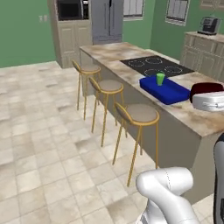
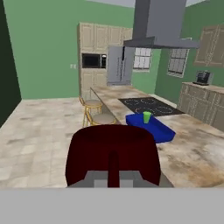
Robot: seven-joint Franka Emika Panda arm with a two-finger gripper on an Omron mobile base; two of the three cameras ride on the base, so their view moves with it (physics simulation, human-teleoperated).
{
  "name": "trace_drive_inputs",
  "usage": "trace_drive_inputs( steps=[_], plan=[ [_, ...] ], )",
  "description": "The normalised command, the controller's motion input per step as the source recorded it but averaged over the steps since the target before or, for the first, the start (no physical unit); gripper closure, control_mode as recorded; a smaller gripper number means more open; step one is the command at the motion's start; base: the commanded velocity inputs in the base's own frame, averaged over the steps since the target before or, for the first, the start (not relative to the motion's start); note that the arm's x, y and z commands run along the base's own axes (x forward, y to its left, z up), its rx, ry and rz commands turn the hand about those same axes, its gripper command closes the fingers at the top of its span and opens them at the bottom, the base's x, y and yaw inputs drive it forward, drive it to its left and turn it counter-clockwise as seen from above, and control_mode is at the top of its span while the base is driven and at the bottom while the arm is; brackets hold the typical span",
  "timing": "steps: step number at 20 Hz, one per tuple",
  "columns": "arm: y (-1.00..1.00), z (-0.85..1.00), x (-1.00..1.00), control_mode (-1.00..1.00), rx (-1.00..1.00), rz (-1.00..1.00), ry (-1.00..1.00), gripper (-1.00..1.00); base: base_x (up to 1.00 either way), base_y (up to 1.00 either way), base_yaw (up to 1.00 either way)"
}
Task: There is a tray on the dining counter. Grab the cup, mug, and pitcher and place them on the tray. The pitcher may be placed next to the tray if it cannot fit the tray.
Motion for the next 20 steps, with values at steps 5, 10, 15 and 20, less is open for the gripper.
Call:
trace_drive_inputs(
  steps=[5,10,15,20],
  plan=[
    [0.0,0.0,0.0,1.0,0.0,0.0,0.0,1.0,0.46,0.59,-0.59],
    [0.0,0.0,0.0,1.0,0.0,0.0,0.0,1.0,0.69,0.4,-0.54],
    [0.0,0.0,0.0,1.0,0.0,0.0,0.0,1.0,0.8,0.09,-0.44],
    [0.0,0.0,0.0,1.0,0.0,0.0,0.0,1.0,0.67,0.0,-0.31]
  ],
)
